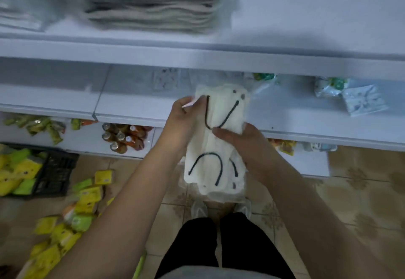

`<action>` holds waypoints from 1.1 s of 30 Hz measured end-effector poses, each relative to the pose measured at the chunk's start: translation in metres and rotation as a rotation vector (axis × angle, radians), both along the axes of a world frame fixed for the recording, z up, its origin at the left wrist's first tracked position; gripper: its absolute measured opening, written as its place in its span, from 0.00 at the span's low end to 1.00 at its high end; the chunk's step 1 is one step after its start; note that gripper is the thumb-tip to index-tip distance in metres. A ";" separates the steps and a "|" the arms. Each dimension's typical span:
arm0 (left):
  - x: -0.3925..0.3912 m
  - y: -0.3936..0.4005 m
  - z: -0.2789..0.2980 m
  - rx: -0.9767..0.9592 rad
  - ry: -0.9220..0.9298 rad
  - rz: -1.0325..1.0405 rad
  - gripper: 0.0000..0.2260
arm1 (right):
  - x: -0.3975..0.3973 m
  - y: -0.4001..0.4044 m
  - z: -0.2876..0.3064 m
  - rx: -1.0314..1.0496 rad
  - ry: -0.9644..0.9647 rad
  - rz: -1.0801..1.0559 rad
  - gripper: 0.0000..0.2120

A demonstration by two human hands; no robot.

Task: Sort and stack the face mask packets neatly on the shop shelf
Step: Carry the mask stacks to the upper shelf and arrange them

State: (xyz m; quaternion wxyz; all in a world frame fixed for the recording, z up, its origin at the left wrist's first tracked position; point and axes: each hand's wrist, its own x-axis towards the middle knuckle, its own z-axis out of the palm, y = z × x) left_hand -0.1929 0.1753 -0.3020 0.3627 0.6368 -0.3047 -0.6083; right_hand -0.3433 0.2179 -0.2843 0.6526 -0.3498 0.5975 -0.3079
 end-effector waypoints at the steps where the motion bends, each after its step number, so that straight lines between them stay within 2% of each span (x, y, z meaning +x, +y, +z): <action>1: 0.010 0.009 0.012 0.048 0.112 -0.030 0.32 | 0.006 0.005 0.014 0.008 0.005 0.019 0.06; 5: 0.043 0.056 0.068 -0.007 0.410 -0.123 0.26 | 0.023 0.016 0.071 -0.075 0.024 0.101 0.04; 7: 0.057 0.075 0.093 -0.052 0.439 -0.179 0.26 | 0.028 0.015 0.103 -0.163 0.020 0.104 0.05; 11: 0.073 0.083 0.141 -0.105 0.229 -0.305 0.22 | 0.042 0.004 0.159 -0.317 -0.054 -0.019 0.11; 14: 0.076 0.075 0.178 -0.226 0.010 -0.364 0.11 | 0.060 -0.010 0.191 -0.377 -0.161 -0.105 0.13; 16: 0.080 0.064 0.202 -0.285 -0.068 -0.354 0.10 | 0.074 -0.020 0.212 -0.406 -0.242 -0.112 0.12; 23: 0.112 0.020 0.269 -0.436 -0.059 -0.176 0.11 | 0.118 -0.089 0.272 -0.516 -0.367 -0.150 0.12; 29: 0.145 -0.056 0.302 -0.568 -0.210 0.033 0.12 | 0.162 -0.173 0.306 -0.517 -0.480 -0.122 0.09; 33: 0.183 -0.112 0.312 -0.552 -0.247 0.126 0.08 | 0.187 -0.246 0.322 -0.501 -0.317 0.034 0.07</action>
